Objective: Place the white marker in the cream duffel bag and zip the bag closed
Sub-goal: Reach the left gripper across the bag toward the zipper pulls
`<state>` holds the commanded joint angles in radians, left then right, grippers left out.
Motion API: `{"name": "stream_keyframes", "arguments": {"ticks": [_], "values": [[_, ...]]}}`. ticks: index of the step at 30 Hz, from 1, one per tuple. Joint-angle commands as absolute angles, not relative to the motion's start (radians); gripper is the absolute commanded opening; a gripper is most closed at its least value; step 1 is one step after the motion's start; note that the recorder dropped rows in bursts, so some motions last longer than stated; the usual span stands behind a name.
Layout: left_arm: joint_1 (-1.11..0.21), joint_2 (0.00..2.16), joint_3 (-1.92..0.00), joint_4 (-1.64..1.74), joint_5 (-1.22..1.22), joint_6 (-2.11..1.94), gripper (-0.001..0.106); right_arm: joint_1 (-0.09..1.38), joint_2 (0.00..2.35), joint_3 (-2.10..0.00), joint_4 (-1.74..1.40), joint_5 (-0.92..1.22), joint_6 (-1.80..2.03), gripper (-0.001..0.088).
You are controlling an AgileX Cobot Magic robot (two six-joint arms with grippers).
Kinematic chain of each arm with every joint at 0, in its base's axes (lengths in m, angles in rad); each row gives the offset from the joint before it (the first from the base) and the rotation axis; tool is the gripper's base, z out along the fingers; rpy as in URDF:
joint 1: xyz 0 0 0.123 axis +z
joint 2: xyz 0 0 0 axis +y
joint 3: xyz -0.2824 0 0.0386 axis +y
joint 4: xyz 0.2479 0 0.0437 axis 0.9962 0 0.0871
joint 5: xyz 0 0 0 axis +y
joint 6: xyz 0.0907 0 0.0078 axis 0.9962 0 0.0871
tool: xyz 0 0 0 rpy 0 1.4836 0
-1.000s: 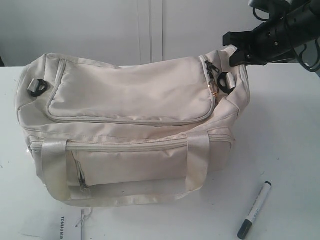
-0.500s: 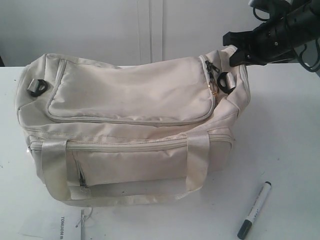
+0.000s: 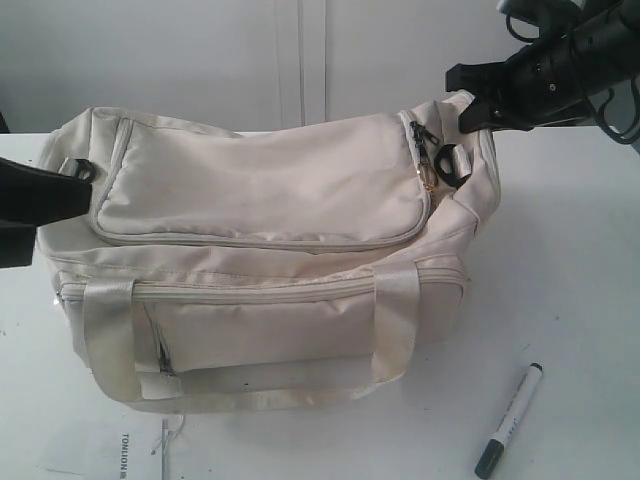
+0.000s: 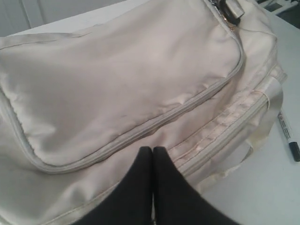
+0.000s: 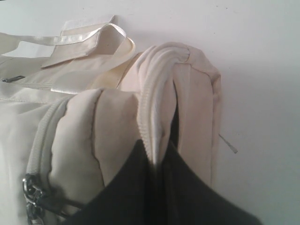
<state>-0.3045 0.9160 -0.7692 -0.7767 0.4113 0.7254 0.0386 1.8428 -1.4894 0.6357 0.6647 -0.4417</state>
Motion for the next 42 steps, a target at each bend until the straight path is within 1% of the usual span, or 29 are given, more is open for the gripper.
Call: {"name": "stream_keyframes", "arguments": {"ticks": [8, 18, 24, 30, 42], "values": [[-0.410, 1.009, -0.829, -0.777, 0.382, 0.707, 0.000, 0.039, 1.843, -1.489, 0.636, 0.665, -0.442, 0.0000], [-0.628, 1.195, -0.952, -0.828, 0.246, 0.685, 0.000, 0.039, 1.843, -1.489, 0.636, 0.665, -0.442, 0.0000], [-0.720, 1.313, -1.039, -0.838, 0.195, 0.678, 0.000, 0.039, 1.843, -1.489, 0.636, 0.665, -0.442, 0.0000], [-0.770, 1.398, -1.106, -0.843, 0.186, 0.674, 0.000, 0.039, 1.843, -1.489, 0.636, 0.665, -0.442, 0.0000], [-0.829, 1.526, -1.210, -0.852, 0.160, 0.669, 0.000, 0.039, 1.843, -1.489, 0.636, 0.665, -0.442, 0.0000]]}}
